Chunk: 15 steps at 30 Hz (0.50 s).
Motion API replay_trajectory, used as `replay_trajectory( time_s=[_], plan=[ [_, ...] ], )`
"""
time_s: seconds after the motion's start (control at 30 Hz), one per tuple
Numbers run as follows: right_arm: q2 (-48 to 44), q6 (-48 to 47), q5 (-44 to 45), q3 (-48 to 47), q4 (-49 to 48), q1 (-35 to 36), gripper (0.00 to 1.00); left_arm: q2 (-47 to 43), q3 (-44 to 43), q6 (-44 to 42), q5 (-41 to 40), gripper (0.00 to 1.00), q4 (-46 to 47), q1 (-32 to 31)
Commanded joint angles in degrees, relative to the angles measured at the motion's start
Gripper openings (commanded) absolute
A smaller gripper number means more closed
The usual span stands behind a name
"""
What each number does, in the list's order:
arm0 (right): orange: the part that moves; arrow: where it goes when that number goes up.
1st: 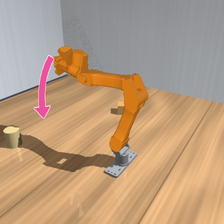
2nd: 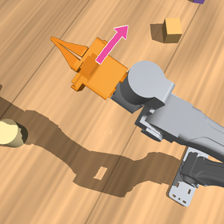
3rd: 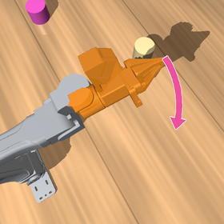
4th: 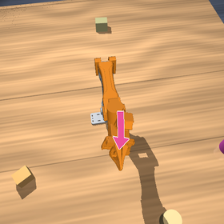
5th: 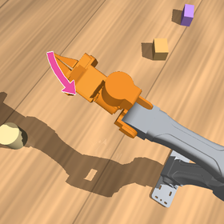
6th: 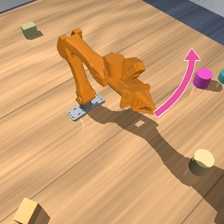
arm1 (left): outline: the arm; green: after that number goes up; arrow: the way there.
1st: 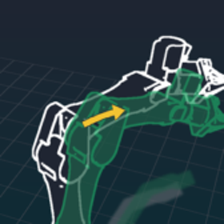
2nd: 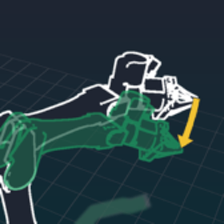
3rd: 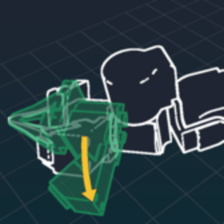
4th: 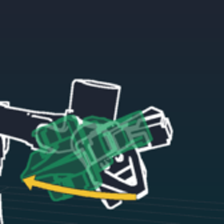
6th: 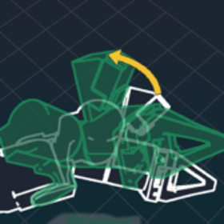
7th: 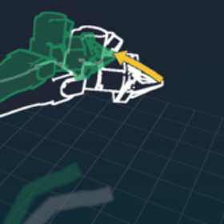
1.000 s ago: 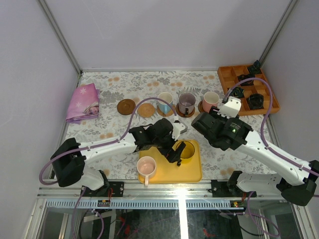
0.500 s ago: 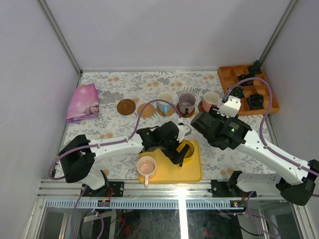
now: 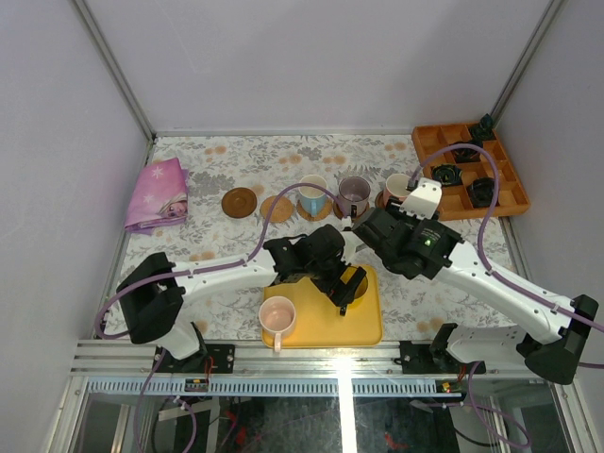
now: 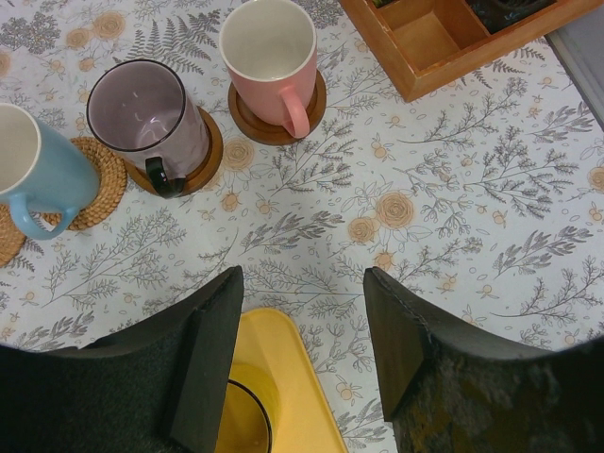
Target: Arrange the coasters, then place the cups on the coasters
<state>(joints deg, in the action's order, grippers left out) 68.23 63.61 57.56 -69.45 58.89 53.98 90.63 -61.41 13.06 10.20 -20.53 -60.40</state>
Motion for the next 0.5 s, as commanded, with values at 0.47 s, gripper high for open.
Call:
replay_trajectory(
  time_s=[0.47],
  plan=[
    [-1.74, -4.25, 1.41, 2.39, -5.52, -2.04, 0.61, 4.21, -0.44, 0.64, -1.69, 1.0, -2.38, -0.93]
  ],
)
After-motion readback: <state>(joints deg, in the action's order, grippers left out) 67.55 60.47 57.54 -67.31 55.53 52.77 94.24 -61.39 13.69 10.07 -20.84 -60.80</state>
